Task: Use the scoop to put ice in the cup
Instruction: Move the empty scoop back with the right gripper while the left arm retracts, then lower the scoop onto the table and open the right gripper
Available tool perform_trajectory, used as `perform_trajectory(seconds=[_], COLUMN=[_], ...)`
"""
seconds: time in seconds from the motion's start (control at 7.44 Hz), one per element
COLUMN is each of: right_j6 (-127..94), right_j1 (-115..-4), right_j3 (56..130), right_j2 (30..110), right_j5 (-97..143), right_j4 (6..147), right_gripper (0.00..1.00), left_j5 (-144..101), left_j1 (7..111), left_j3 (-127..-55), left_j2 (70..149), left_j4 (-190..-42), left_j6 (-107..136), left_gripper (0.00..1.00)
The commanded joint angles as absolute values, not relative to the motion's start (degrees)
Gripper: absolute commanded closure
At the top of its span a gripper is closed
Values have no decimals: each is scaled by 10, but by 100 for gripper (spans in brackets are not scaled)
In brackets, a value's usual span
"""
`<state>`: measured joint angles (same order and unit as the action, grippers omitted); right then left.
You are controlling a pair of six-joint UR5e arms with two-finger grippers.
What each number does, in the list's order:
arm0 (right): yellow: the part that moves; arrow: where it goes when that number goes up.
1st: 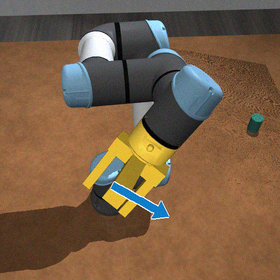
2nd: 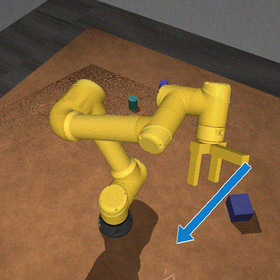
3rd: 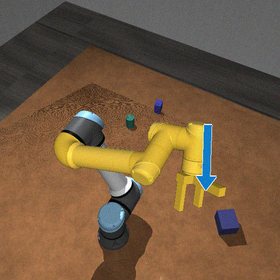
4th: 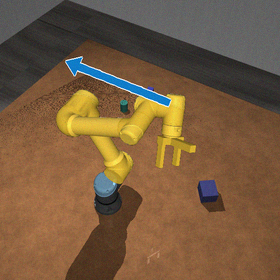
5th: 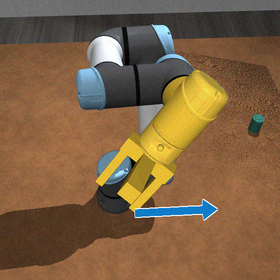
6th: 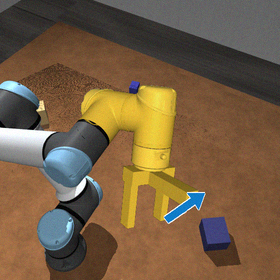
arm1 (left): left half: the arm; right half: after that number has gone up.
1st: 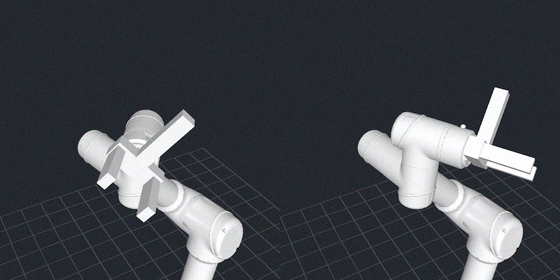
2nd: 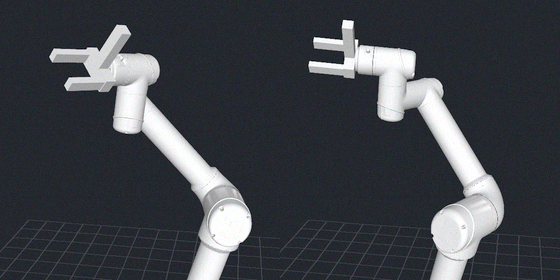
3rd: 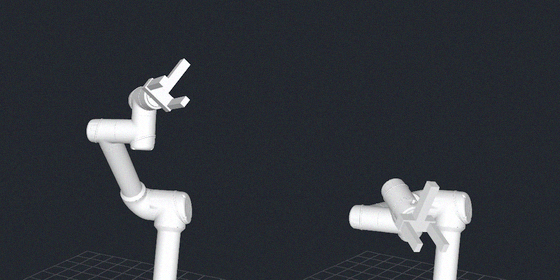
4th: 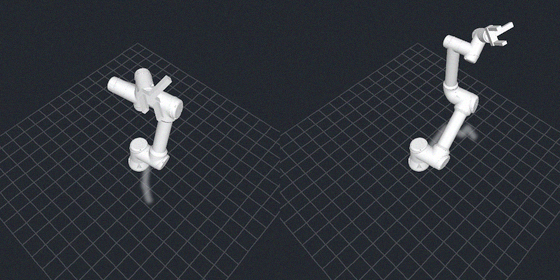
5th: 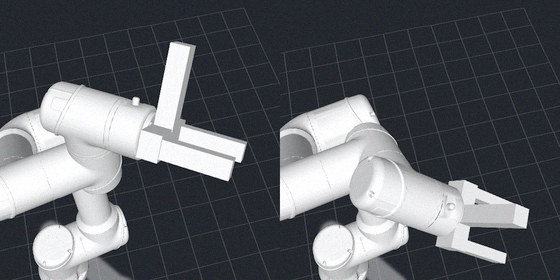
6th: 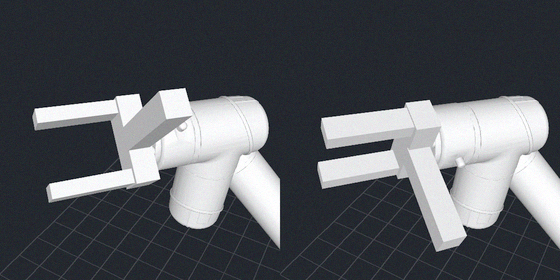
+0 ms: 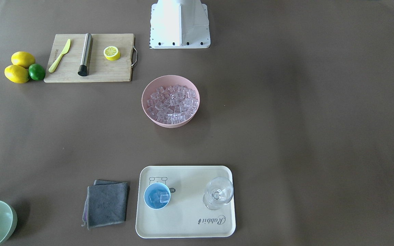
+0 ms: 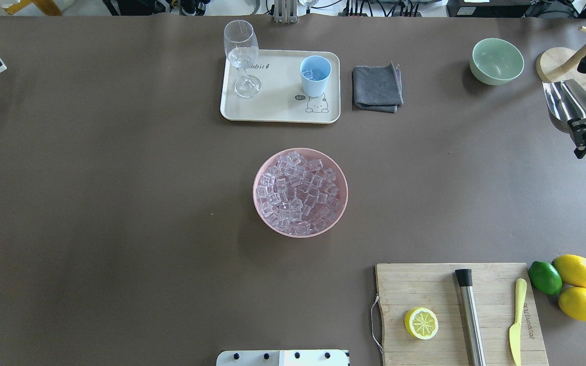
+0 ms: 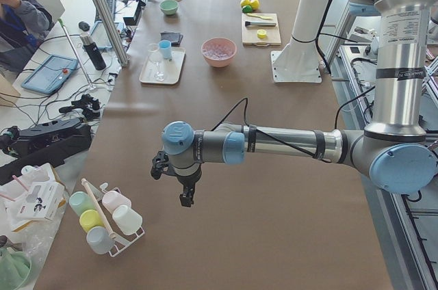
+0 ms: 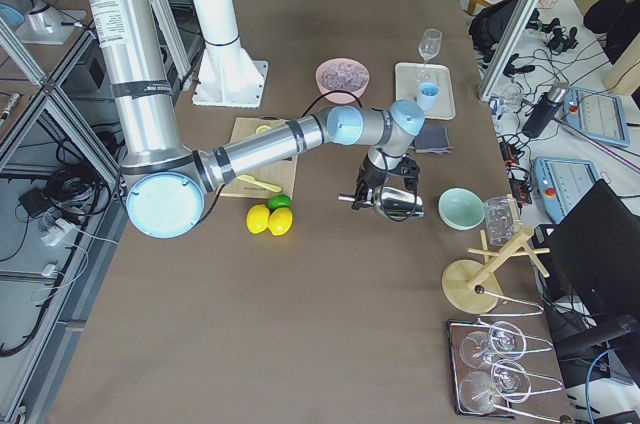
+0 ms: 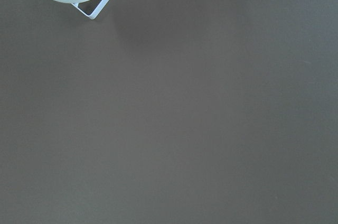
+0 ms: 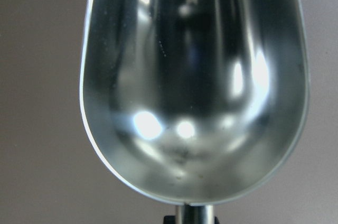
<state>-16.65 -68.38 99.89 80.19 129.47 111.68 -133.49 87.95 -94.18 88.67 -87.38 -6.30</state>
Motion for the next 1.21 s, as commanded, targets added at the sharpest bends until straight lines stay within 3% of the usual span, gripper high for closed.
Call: perform_trajectory(seconds=[0.0,0.54,1.08], right_j6=[-187,-187,-243], right_j1=[-678,-613,-598], right_j3=[982,910,901], right_j2=[833,839,834], right_j5=[1316,1316,1316], right_j4=[1061,990,986], right_gripper=[100,100,100], left_j5=[-1332,-1333,-1333], left_j1=[882,886,885], left_j3=[-942,-926,-927], left_j2=[882,879,881], left_j4=[-875,-877,-876], left_j6=[-62,-62,-62], left_gripper=[2,2,2])
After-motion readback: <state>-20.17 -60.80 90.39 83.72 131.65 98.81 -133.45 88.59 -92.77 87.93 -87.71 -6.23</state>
